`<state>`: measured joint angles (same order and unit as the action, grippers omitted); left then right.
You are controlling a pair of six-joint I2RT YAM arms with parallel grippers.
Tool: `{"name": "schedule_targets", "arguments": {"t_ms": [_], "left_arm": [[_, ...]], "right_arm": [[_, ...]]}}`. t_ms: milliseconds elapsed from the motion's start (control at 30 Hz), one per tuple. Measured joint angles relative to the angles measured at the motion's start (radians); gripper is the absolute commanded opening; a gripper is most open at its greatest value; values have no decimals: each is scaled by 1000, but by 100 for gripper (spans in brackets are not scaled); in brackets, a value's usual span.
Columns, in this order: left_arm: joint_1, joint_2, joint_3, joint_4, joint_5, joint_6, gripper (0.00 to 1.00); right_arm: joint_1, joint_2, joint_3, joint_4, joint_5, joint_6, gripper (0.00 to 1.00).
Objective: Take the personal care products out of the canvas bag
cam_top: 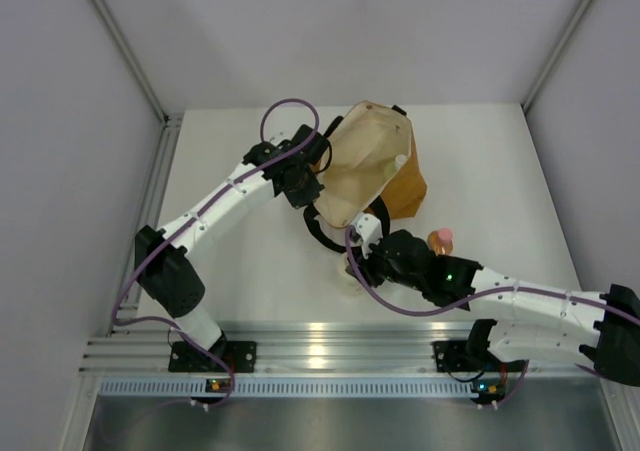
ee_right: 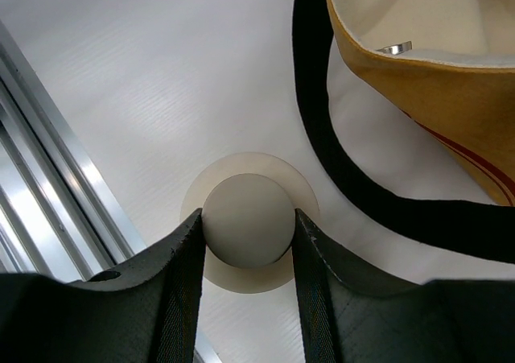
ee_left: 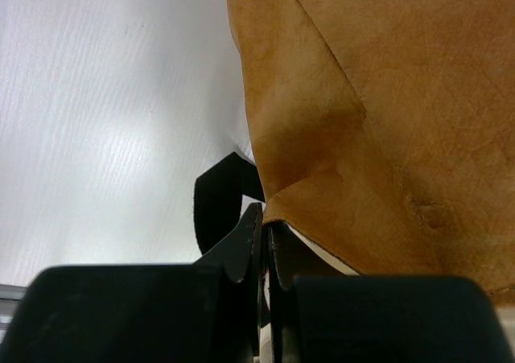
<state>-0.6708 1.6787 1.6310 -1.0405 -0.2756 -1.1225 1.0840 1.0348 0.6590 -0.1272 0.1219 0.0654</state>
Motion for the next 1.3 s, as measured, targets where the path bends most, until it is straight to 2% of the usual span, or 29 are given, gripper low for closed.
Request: {"name": "schedule_targets", "arguments": {"t_ms": [67,100,133,300,467,633,933,1133,1300], "left_arm": [[0,0,0,0,2,0,0],[0,0,0,0,2,0,0],[1,0,0,0,2,0,0],[1,0,0,0,2,0,0],[1,0,0,0,2,0,0],[1,0,0,0,3,1,0],[1,0,6,0,17,0,0],[3,0,19,0,26,-3,0],[3,0,23,0,48,-11,0]], "right_arm": [[0,0,0,1,3,8,3],[0,0,-1,1,6,11,16],[0,0,-1,2,8,16,22],[0,0,-1,2,14,29,51],[0,0,8,31,16,43,64],[0,0,66,18,27,43,66],[-7,10,274,-62,104,68,65],[-67,123,465,-169,213,148,65],[-181,257,631,-258,255,208,64]]}}
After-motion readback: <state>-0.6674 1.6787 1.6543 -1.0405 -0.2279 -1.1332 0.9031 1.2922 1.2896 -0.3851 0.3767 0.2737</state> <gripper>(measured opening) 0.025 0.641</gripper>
